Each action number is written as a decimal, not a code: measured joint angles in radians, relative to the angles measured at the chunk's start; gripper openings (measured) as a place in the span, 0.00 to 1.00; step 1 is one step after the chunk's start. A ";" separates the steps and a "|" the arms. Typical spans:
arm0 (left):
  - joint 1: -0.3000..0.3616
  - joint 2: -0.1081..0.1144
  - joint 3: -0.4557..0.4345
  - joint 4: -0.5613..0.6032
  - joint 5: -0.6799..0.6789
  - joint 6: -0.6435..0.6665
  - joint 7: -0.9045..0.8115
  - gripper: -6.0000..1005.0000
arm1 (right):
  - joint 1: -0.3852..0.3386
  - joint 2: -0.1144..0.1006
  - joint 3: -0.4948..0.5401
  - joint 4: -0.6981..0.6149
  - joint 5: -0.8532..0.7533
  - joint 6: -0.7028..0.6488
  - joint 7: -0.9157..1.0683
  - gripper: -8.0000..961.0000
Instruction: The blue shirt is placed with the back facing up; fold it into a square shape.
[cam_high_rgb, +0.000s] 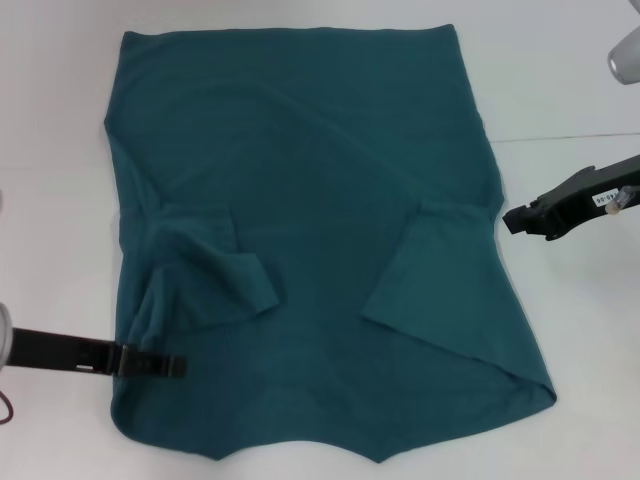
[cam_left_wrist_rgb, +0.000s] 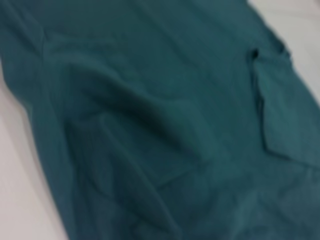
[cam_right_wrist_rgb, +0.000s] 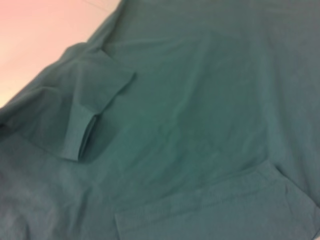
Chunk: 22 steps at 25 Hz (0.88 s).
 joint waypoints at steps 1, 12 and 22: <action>-0.003 0.000 0.010 0.001 0.012 -0.001 -0.005 0.80 | 0.000 0.002 -0.001 0.001 -0.006 0.004 0.000 0.04; -0.014 0.001 0.033 0.045 0.084 -0.026 -0.026 0.80 | -0.001 0.010 -0.006 0.019 -0.010 0.011 -0.006 0.06; -0.009 -0.003 0.122 0.030 0.172 -0.106 -0.065 0.80 | 0.001 0.012 -0.006 0.028 -0.010 0.012 -0.005 0.08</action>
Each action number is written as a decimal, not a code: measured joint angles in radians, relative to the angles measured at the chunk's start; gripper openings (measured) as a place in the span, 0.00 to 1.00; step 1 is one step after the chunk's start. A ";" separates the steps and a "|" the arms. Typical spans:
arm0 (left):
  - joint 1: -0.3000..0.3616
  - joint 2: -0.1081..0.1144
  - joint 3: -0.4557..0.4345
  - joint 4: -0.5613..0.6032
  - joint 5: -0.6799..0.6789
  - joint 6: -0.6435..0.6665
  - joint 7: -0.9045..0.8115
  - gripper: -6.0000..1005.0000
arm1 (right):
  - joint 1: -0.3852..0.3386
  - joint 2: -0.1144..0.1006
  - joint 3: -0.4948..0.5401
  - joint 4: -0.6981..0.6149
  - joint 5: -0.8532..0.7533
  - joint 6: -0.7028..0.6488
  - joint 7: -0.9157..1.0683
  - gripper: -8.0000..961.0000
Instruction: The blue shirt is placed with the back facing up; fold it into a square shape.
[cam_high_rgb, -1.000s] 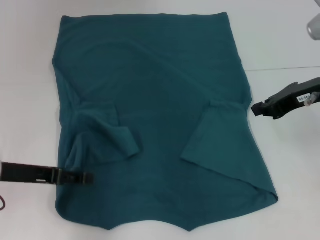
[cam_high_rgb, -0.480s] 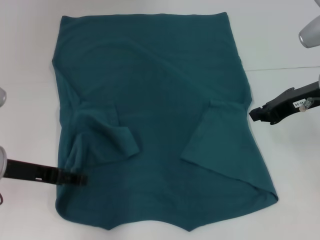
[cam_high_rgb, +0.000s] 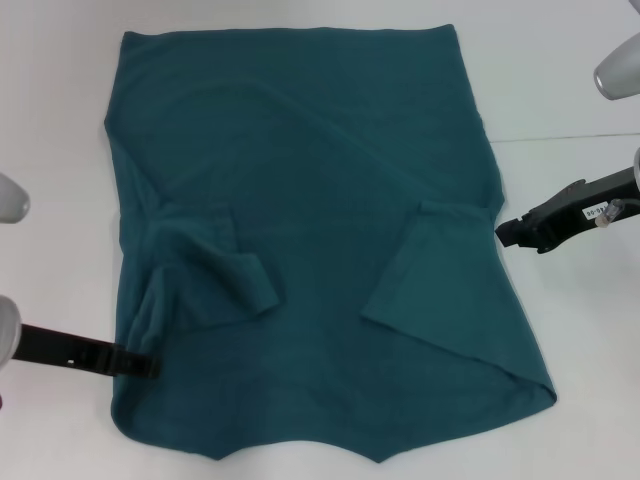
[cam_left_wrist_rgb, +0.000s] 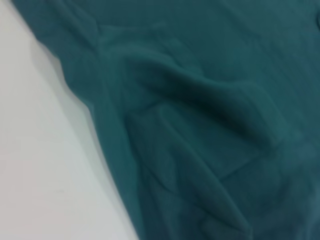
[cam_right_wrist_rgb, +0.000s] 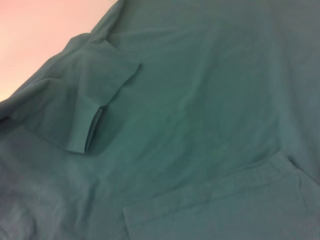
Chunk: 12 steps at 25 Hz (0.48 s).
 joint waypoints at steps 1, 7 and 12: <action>0.000 0.000 0.010 -0.003 0.000 -0.004 -0.003 0.80 | 0.000 0.000 0.000 0.000 0.000 0.000 0.000 0.09; -0.008 -0.001 0.031 -0.034 0.004 -0.024 -0.006 0.80 | 0.000 0.003 0.000 0.002 0.001 -0.008 -0.001 0.10; -0.011 0.000 0.041 -0.044 0.006 -0.024 -0.007 0.80 | 0.005 0.005 -0.010 0.015 0.018 -0.067 -0.025 0.11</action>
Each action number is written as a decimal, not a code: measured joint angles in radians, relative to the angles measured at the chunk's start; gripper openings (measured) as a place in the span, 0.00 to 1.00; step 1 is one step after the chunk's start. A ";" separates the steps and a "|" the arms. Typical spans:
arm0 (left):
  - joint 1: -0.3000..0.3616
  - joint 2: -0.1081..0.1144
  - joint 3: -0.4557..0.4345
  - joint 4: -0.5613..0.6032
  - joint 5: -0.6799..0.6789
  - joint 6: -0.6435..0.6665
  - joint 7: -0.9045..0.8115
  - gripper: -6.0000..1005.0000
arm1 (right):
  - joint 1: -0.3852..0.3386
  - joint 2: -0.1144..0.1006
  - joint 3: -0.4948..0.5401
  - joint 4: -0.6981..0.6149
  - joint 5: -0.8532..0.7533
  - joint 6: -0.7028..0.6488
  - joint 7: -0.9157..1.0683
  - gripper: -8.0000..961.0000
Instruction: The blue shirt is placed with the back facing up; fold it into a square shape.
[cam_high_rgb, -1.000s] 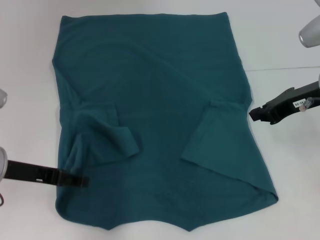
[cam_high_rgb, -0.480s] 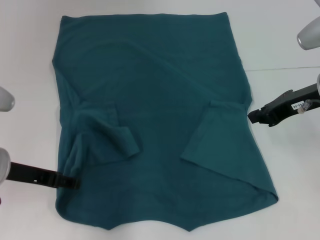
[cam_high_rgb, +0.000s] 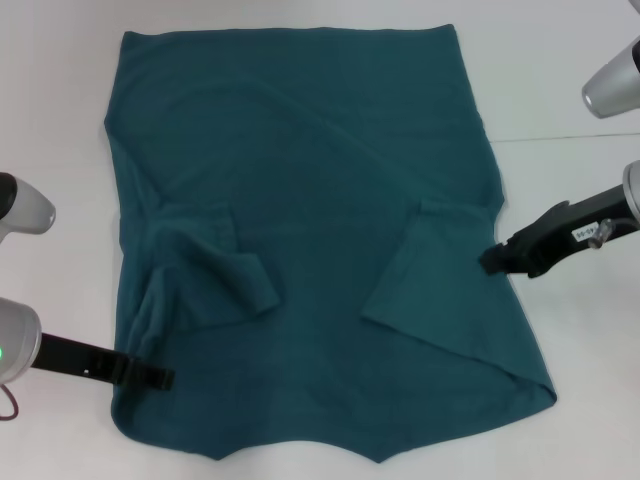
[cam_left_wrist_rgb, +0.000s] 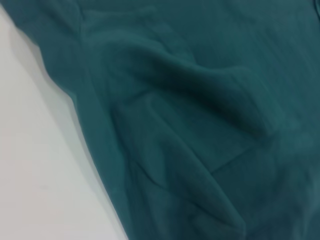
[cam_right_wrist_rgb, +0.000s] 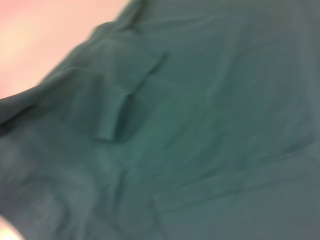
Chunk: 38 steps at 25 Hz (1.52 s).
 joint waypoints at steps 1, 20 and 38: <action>-0.001 0.000 0.001 -0.003 0.000 -0.001 0.000 0.80 | 0.004 0.001 -0.003 0.001 0.004 -0.030 -0.017 0.11; -0.012 0.003 0.013 -0.049 0.041 -0.054 -0.020 0.77 | -0.001 0.032 -0.051 -0.031 -0.002 -0.038 -0.050 0.59; -0.019 0.003 0.024 -0.061 0.032 -0.064 -0.014 0.20 | 0.004 0.042 -0.049 -0.052 -0.016 -0.019 -0.048 0.98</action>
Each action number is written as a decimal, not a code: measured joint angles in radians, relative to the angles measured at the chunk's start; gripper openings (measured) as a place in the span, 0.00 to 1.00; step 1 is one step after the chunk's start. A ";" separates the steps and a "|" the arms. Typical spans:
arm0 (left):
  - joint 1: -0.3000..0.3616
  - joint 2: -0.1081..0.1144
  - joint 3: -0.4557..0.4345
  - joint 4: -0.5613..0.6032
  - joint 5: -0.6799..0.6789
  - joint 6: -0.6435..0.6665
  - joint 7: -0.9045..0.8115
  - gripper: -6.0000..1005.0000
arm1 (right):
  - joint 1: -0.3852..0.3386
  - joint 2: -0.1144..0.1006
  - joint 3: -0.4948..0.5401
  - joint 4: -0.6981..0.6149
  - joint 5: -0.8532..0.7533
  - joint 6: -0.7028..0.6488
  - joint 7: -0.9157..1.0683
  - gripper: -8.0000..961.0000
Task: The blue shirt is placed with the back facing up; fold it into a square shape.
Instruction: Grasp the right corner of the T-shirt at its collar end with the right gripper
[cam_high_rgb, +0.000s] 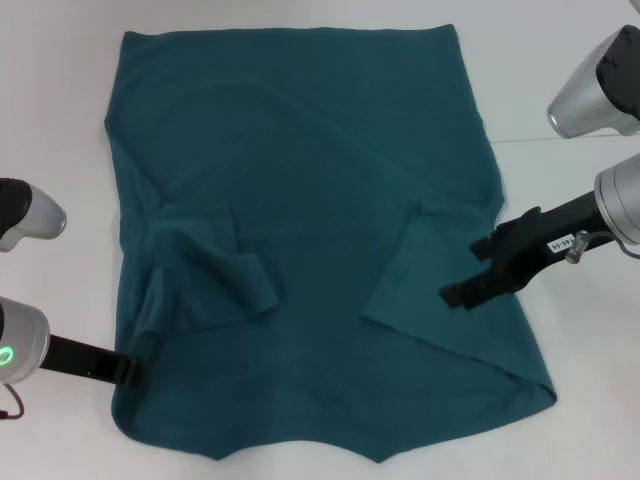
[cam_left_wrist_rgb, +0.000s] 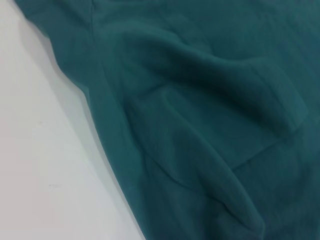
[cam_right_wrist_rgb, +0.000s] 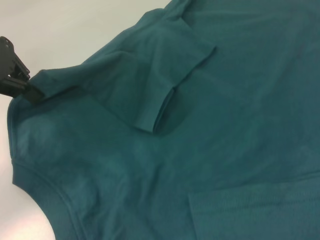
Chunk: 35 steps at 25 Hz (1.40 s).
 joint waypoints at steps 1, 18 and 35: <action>0.000 0.000 0.000 0.000 0.001 0.000 -0.002 0.18 | 0.001 0.000 0.000 0.000 0.000 0.000 0.000 0.98; -0.010 0.000 0.030 0.003 0.005 0.039 -0.010 0.02 | -0.009 -0.003 -0.002 -0.025 -0.075 -0.031 0.179 0.98; -0.025 0.003 0.055 0.003 0.006 0.074 0.002 0.02 | -0.025 -0.003 0.004 -0.129 -0.256 -0.222 0.353 0.97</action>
